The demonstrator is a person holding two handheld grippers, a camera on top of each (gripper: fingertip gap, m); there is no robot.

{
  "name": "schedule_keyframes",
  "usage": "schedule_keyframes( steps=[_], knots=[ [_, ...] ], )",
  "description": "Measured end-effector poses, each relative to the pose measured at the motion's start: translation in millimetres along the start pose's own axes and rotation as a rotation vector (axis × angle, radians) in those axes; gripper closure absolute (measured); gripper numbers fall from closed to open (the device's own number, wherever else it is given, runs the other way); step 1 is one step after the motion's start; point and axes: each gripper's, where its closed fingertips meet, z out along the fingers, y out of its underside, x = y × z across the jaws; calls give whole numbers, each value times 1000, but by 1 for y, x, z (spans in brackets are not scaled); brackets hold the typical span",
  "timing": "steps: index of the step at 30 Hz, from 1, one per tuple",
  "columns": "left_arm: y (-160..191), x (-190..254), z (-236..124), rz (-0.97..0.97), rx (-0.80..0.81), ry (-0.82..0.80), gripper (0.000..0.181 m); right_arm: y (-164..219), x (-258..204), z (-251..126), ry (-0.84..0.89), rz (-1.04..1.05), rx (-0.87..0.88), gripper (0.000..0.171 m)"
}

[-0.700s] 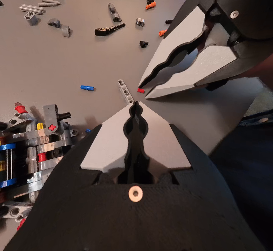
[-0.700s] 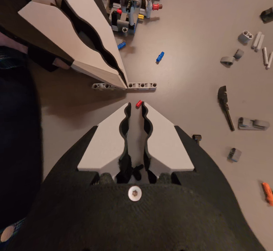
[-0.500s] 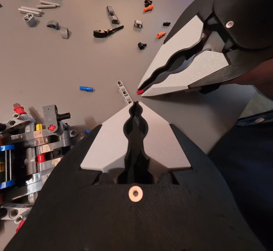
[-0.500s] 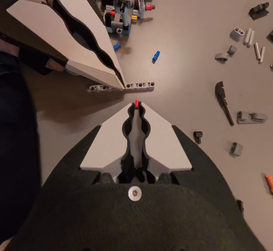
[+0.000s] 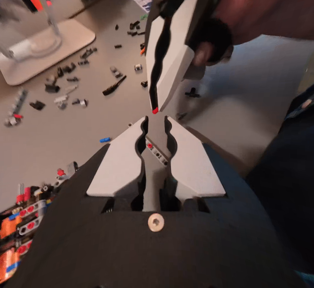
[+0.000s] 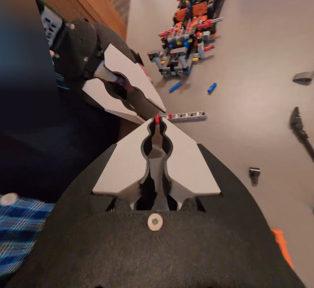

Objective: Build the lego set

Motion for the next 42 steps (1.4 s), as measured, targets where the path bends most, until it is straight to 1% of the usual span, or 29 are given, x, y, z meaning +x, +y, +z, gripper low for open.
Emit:
schedule_keyframes(
  steps=[3,6,14,17,24,30,34,42],
  knots=[
    [-5,2,0,87,12,-32,168,3,-4,0,-86,42,-29,168],
    [-5,3,-1,128,13,-50,174,4,-5,0,-125,68,-36,169],
    [-4,7,-1,241,-8,-81,176,6,-8,1,-222,154,-58,169],
    [-3,6,-1,271,-23,-104,177,5,-7,2,-223,173,-65,169],
    [-1,-1,-2,142,-21,-97,179,-4,-1,4,-165,200,30,168],
    [-5,-5,-3,88,8,-90,179,-10,1,-2,-136,212,121,164],
    [-6,-5,-4,73,18,-86,179,-10,-1,-1,-133,198,120,169],
    [-2,-6,-5,18,18,-74,178,-8,0,3,-92,130,96,170]
  ],
)
